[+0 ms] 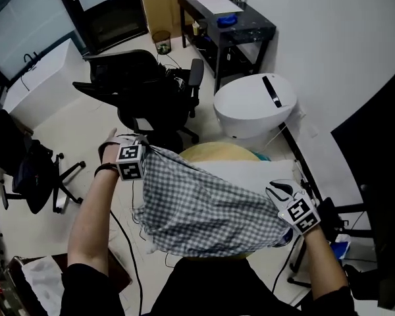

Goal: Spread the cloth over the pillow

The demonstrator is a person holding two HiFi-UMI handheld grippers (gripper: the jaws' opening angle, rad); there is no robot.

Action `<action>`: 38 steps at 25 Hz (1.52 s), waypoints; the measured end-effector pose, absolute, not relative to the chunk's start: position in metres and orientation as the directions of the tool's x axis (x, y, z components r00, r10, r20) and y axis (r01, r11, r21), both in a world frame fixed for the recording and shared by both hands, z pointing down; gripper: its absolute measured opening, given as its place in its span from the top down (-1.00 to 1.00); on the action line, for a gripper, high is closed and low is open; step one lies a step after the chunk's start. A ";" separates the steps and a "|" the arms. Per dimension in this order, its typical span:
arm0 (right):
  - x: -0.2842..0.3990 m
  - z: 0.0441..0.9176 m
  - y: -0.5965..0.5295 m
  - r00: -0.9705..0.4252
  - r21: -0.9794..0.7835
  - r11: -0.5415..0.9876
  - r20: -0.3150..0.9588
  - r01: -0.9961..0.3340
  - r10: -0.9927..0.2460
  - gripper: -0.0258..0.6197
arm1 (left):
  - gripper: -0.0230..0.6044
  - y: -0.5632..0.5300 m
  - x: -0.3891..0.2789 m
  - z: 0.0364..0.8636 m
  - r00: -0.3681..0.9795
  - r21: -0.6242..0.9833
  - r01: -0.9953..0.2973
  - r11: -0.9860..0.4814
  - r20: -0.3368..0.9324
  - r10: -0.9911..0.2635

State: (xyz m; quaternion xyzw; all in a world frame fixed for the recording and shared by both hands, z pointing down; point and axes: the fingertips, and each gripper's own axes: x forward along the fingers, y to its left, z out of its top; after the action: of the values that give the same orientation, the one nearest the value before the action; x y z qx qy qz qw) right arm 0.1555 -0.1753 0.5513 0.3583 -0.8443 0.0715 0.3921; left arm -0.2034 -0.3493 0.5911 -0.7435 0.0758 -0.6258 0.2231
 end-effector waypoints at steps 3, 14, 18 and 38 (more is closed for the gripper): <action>0.164 0.567 -0.173 -0.448 0.104 0.735 0.733 -0.670 -0.512 0.64 | 0.92 -0.347 -0.201 0.588 0.216 -0.431 0.172 -0.886 0.894 -0.393; 0.116 0.578 -0.102 -0.536 0.050 0.855 0.760 -0.516 -0.367 0.47 | 0.93 -0.330 -0.205 0.570 0.226 -0.453 0.138 -0.881 0.880 -0.417; 0.095 0.592 -0.072 -0.508 0.093 0.890 0.792 -0.447 -0.339 0.41 | 0.93 -0.325 -0.210 0.572 0.237 -0.475 0.119 -0.872 0.866 -0.440; 0.196 0.601 -0.105 -0.511 -0.094 0.770 0.797 -0.631 -0.322 0.57 | 0.93 -0.302 -0.230 0.582 0.224 -0.474 0.069 -0.878 0.865 -0.450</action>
State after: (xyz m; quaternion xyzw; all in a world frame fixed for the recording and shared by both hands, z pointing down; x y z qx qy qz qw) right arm 0.1958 -0.1049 0.6006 0.2808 -0.8483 0.1901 0.4068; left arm -0.2298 -0.3025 0.5817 -0.7530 0.1263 -0.6098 0.2127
